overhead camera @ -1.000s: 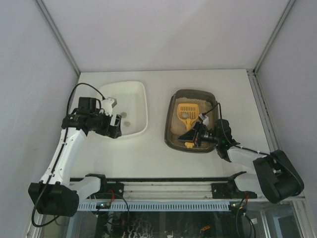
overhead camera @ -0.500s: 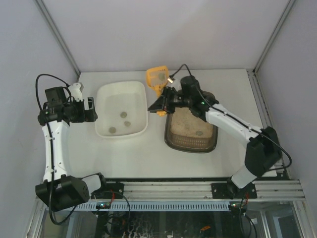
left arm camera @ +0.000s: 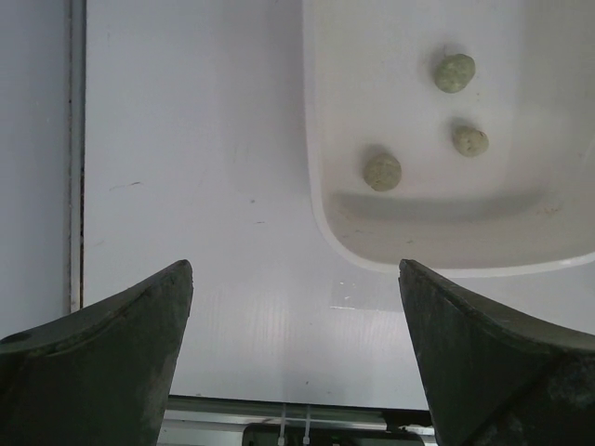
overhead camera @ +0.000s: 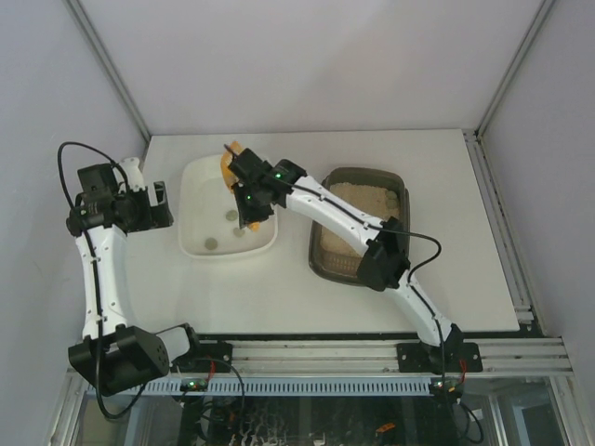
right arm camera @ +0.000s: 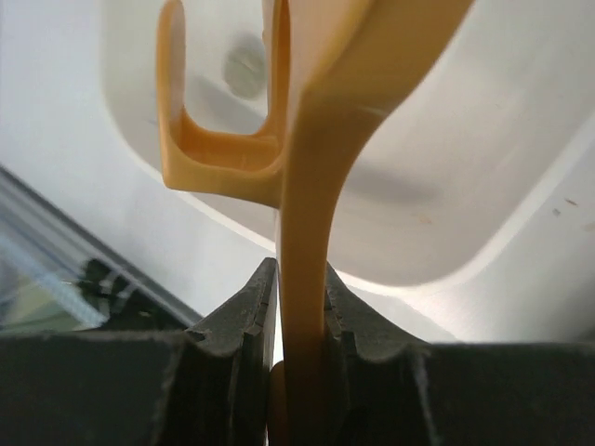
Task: Clean the litter box
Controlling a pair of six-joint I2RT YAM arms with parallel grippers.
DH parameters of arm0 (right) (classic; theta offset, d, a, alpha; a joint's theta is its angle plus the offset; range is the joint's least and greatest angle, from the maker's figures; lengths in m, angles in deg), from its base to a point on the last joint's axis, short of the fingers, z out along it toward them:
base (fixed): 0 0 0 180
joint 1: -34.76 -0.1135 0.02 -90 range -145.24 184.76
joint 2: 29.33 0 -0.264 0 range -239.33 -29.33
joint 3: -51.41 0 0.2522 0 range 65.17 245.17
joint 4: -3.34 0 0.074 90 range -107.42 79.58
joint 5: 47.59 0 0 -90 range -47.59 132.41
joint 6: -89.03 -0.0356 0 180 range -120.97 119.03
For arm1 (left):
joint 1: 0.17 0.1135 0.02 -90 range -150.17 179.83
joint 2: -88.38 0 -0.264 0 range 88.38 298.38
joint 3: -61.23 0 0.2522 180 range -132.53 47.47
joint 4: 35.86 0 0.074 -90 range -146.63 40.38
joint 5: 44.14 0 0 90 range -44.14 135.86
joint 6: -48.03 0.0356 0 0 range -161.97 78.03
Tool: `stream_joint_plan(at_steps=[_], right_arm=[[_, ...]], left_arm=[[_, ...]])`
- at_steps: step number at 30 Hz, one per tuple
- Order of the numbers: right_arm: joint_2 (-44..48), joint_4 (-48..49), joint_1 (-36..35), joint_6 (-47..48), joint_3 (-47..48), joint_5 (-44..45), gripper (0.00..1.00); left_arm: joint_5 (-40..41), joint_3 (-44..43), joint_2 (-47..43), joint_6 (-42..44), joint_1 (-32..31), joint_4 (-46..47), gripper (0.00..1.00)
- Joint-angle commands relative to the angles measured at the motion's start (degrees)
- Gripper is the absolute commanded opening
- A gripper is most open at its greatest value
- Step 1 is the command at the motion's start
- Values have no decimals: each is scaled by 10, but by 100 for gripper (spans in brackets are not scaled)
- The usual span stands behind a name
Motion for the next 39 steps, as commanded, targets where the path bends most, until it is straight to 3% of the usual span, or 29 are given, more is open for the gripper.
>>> stream_joint_plan(at_steps=[1, 7, 14, 23, 31, 39], right_arm=[[-9, -115, -28, 87, 45, 149, 0], [-2, -90, -56, 136, -21, 283, 0], [-30, -97, -94, 212, 4, 456, 0], [-27, -69, -103, 245, -5, 482, 0], [18, -61, -104, 212, -29, 494, 0], [230, 33, -82, 62, -274, 410, 0]], left_arm=[[35, -14, -13, -15, 8, 24, 96], [51, 0, -24, -30, 8, 46, 96], [36, 3, -30, -30, 8, 45, 96], [61, 15, -29, -30, 8, 48, 96], [40, 4, -20, -33, -1, 38, 96], [68, -37, 21, -58, -161, 42, 97]])
